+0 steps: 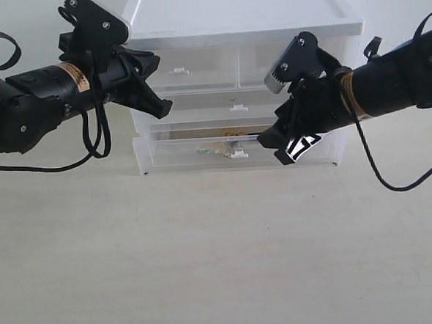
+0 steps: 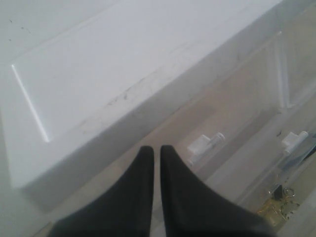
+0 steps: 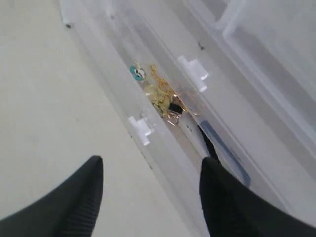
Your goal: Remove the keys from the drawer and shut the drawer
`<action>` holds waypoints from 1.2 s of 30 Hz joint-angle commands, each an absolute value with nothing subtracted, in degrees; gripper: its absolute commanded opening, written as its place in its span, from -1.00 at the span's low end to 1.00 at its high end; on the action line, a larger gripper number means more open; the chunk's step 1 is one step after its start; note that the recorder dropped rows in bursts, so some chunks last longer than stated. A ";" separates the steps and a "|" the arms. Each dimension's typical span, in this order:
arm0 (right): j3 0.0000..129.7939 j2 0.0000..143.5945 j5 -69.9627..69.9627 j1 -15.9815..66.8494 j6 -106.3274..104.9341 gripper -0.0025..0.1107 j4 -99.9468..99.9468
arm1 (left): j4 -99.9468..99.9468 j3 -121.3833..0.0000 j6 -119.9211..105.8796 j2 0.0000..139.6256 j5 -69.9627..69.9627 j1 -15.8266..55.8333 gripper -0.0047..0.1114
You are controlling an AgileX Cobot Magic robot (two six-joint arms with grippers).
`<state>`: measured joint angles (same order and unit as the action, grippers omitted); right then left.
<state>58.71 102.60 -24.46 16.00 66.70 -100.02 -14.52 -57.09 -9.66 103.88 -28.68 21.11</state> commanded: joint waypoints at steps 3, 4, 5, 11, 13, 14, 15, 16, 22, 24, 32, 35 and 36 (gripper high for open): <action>58.97 98.35 -28.64 15.99 75.30 -0.05 -99.95 | -13.92 -57.33 -9.86 104.09 -28.85 21.12 -0.85; 58.97 98.07 -28.64 15.99 75.66 -0.05 -99.95 | -13.92 -57.33 -9.86 104.09 -28.85 21.12 -0.85; 58.97 97.95 -28.21 15.99 76.75 -0.05 -99.95 | -13.92 -57.33 -9.86 104.09 -28.85 21.12 -0.85; 58.71 99.04 -24.34 15.99 67.71 -0.05 -99.95 | -13.92 -57.33 -9.86 104.09 -28.85 21.12 -0.85; 58.71 100.38 -23.25 15.99 63.94 -0.05 -99.95 | -13.92 -57.33 -9.86 104.09 -29.07 21.12 -0.85; 58.71 101.23 -22.93 15.99 61.83 -0.05 -99.95 | -13.92 -57.33 -9.86 104.09 -29.07 21.12 -0.85; 58.71 102.12 -22.73 15.99 60.47 -0.05 -99.95 | -13.92 -57.33 -9.86 104.09 -29.07 21.12 -0.85; 58.71 102.88 -22.34 15.99 59.72 -0.05 -99.95 | -13.92 -57.33 -9.86 104.09 -29.07 21.12 -0.85; 58.87 105.69 -18.64 15.99 51.29 -0.05 -99.95 | -13.92 -57.33 -9.86 104.09 -29.07 21.12 -0.85; 59.09 105.78 -18.09 15.99 50.14 -0.05 -99.95 | -13.92 -57.33 -9.86 104.09 -28.91 21.12 -0.85; 60.67 105.78 -17.63 15.99 67.41 -0.05 -99.95 | -14.11 -57.33 -9.86 104.09 -29.44 21.12 -0.85; 60.67 105.78 -22.21 15.99 71.42 -0.05 -99.95 | -14.11 -57.33 -9.86 104.09 -29.44 21.12 -0.85; 60.67 105.66 -23.62 15.99 72.86 -0.05 -99.95 | -14.11 -57.33 -9.86 104.09 -29.44 21.12 -0.85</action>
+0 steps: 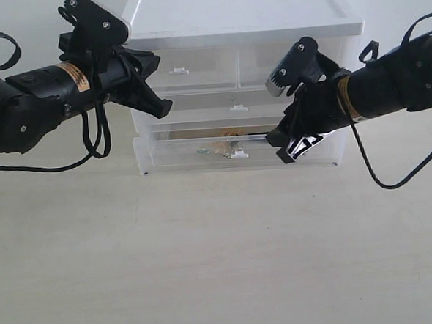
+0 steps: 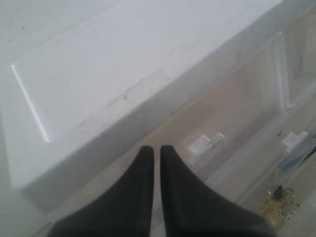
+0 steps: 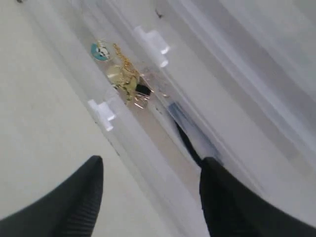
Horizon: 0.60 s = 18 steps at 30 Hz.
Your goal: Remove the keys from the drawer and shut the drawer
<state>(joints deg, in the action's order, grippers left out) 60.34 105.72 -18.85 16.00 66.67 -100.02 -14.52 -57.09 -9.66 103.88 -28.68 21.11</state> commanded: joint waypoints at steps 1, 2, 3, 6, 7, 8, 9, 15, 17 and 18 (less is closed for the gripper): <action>60.67 105.41 -24.46 15.99 75.34 -0.05 -99.95 | -14.11 -57.33 -9.86 104.09 -29.44 21.12 -0.85; 60.67 105.17 -25.76 15.99 76.58 -0.05 -99.95 | -14.11 -57.33 -9.86 104.09 -29.44 21.12 -0.85; 60.67 104.61 -27.34 15.99 77.69 -0.05 -99.95 | -14.11 -57.33 -9.86 104.09 -29.44 21.12 -0.85; 60.67 103.12 -30.34 15.99 78.74 -0.05 -99.95 | -14.11 -57.33 -10.55 104.09 -29.45 21.12 -0.85; 60.67 102.62 -30.60 15.99 77.83 -0.05 -99.95 | -14.00 -57.33 -10.53 104.09 -29.45 21.12 -0.85; 60.67 102.33 -30.49 15.99 77.37 -0.05 -99.95 | -13.88 -57.33 -10.18 104.09 -29.45 21.12 -0.85; 60.67 101.91 -30.38 15.99 77.37 -0.05 -99.95 | -13.88 -57.33 -9.82 104.09 -29.45 21.12 -0.85; 60.67 101.91 -29.90 15.99 77.37 -0.05 -99.95 | -13.88 -57.33 -9.82 104.09 -29.45 21.12 -0.85; 60.67 101.91 -29.80 15.99 77.37 -0.05 -99.95 | -13.88 -57.33 -9.82 104.09 -29.45 21.12 -0.85; 60.67 101.91 -29.52 15.99 77.37 -0.05 -99.95 | -13.88 -57.33 -9.82 104.09 -29.45 21.12 -0.85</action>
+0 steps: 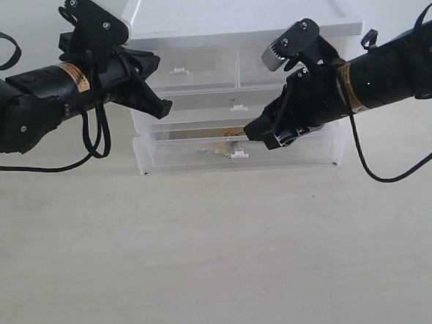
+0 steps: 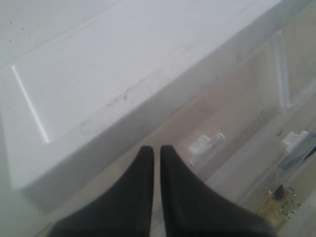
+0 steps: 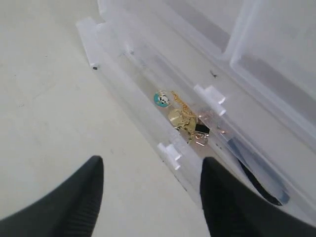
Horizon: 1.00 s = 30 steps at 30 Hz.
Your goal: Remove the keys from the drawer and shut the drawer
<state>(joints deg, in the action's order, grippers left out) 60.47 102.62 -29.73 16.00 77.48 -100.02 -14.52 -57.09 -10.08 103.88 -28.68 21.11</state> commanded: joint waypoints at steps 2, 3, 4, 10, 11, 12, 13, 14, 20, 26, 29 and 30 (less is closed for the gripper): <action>60.67 101.91 -29.39 15.99 77.37 -0.05 -99.95 | -13.88 -57.33 -9.82 104.09 -29.45 21.12 -0.85; 60.67 101.91 -29.39 15.99 77.37 -0.05 -99.95 | -13.88 -57.33 -9.82 104.09 -29.45 21.12 -0.85; 60.67 101.91 -29.70 15.99 77.37 -0.05 -99.95 | -13.88 -57.33 -9.82 104.09 -29.45 21.12 -0.85; 60.67 101.91 -32.25 15.99 83.81 -0.05 -99.95 | -13.88 -57.33 -9.82 104.09 -29.45 21.12 -0.85; 60.67 101.91 -32.35 15.99 85.54 -0.05 -99.95 | -13.88 -57.33 -9.82 104.09 -29.45 21.12 -0.85; 60.67 101.91 -32.35 15.99 87.39 -0.05 -99.95 | -13.88 -57.33 -9.82 104.09 -29.45 21.12 -0.85; 60.67 101.91 -32.35 15.99 88.68 -0.05 -99.95 | -13.88 -57.33 -9.82 104.09 -29.45 21.12 -0.85; 60.67 101.91 -32.13 15.99 90.09 -0.05 -99.95 | -13.88 -57.33 -9.82 104.09 -29.45 21.12 -0.85; 60.21 101.80 -25.35 17.38 83.40 -0.05 -93.93 | -13.88 -57.33 -9.82 104.09 -29.45 21.12 -0.85; 58.78 99.97 1.23 25.33 48.19 -0.05 -67.83 | -13.88 -57.33 -9.83 104.09 -29.56 21.12 -0.85; 60.15 98.87 19.13 30.06 20.39 -0.05 -47.97 | -13.88 -57.33 -9.83 104.09 -29.56 21.12 -0.85; 61.71 98.71 25.36 30.60 4.85 -0.05 -32.79 | -13.88 -57.33 -9.83 104.09 -29.56 21.12 -0.85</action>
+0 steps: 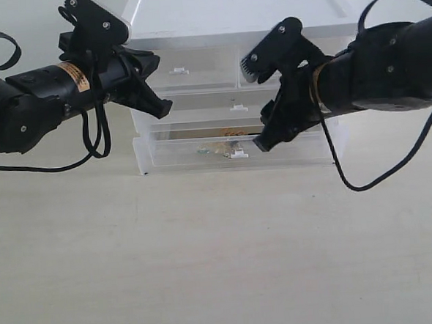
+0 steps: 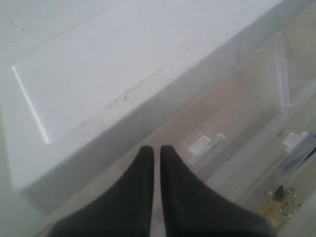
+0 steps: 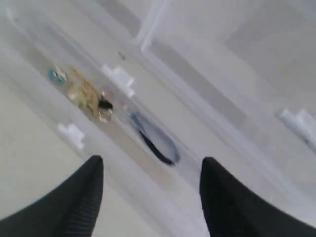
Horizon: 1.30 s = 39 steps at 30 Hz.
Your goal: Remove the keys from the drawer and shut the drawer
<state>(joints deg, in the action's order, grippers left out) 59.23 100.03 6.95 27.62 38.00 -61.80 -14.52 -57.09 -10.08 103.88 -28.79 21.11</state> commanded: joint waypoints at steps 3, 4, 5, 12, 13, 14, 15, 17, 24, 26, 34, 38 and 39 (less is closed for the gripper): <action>66.25 98.95 36.04 27.10 -28.23 -0.05 1.35 | -13.88 -57.33 -9.83 104.09 -29.56 21.12 -0.85; 67.64 98.93 38.68 25.94 -36.02 -0.05 10.59 | -13.88 -57.33 -9.83 104.09 -29.56 21.12 -0.85; 68.83 98.93 40.00 25.16 -40.32 -0.05 14.18 | -13.88 -57.33 -9.83 104.09 -29.56 21.12 -0.85; 74.71 100.29 41.88 25.03 -43.82 -0.05 0.00 | -13.88 -57.33 -9.83 104.09 -29.56 21.12 -0.85; 75.10 101.44 41.16 25.03 -45.65 -0.05 0.00 | -13.88 -57.33 -9.83 104.09 -29.56 21.12 -0.85; 75.10 102.29 39.07 25.16 -47.83 -0.05 0.00 | -13.88 -57.33 -9.83 104.09 -29.56 21.12 -0.85; 75.10 103.26 36.81 25.16 -49.45 -0.05 0.00 | -13.88 -57.33 -9.83 104.09 -29.56 21.12 -0.85; 75.10 104.23 34.86 25.16 -52.42 -0.05 0.00 | -13.88 -57.33 -9.83 104.09 -29.56 21.12 -0.85; 74.64 106.79 31.23 25.16 -59.82 -0.05 0.00 | -13.88 -57.33 -9.83 104.09 -29.56 21.12 -0.85; 74.64 107.63 30.56 25.16 -61.43 -0.05 0.00 | -13.88 -57.33 -9.83 104.09 -29.56 21.12 -0.85; 74.64 111.23 26.78 25.16 -64.97 -0.05 0.00 | -13.88 -57.33 -9.83 104.09 -29.56 21.12 -0.85; 74.64 111.78 24.19 25.16 -65.01 -0.05 0.00 | -13.88 -57.33 -9.83 104.09 -29.56 21.12 -0.85; 74.64 112.01 23.87 25.16 -65.01 -0.05 0.00 | -13.88 -57.33 -9.83 104.09 -29.56 21.12 -0.85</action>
